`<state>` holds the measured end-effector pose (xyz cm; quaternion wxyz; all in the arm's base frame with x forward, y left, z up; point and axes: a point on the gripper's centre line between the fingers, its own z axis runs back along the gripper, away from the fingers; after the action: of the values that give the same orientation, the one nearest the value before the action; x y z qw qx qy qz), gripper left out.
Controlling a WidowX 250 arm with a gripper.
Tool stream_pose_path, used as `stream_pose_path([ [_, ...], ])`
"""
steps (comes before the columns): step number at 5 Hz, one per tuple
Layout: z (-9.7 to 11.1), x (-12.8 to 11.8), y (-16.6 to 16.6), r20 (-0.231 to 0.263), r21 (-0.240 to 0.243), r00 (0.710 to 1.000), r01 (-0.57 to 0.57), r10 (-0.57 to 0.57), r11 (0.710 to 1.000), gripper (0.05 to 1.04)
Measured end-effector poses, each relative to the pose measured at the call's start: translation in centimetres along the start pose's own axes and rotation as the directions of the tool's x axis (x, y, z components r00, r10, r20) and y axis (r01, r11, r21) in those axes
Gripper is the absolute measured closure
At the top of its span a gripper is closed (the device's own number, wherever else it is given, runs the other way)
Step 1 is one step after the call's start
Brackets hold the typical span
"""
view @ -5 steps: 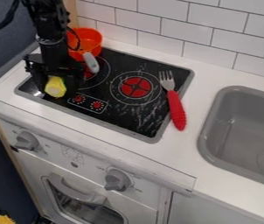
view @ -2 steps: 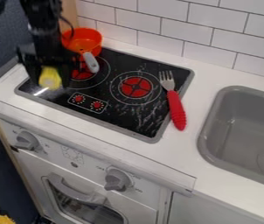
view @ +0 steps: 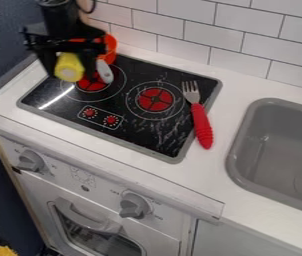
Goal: Move the green and yellow corn to the lower right corner of the stove
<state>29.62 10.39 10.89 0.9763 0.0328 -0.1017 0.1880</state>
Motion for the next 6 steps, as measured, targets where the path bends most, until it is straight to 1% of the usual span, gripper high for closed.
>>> stream_pose_path([
  [1,1.1,-1.8,-3.1,-0.013,-0.056,0.999,0.041,-0.042,0.998,0.298],
  [2,0.7,-4.6,-7.6,0.001,-0.069,0.991,0.131,-0.131,0.989,0.298],
  [3,-0.5,-6.3,-9.8,0.000,-0.034,0.985,0.170,-0.170,0.985,0.298],
  [4,-2.8,-7.4,-12.4,-0.044,-0.004,0.976,0.212,-0.212,0.977,0.298],
  [5,-4.2,-7.6,-14.5,-0.049,-0.004,0.969,0.243,-0.243,0.970,0.298],
  [6,-6.1,-8.1,-14.6,-0.090,0.026,0.963,0.256,-0.253,0.966,0.298],
])
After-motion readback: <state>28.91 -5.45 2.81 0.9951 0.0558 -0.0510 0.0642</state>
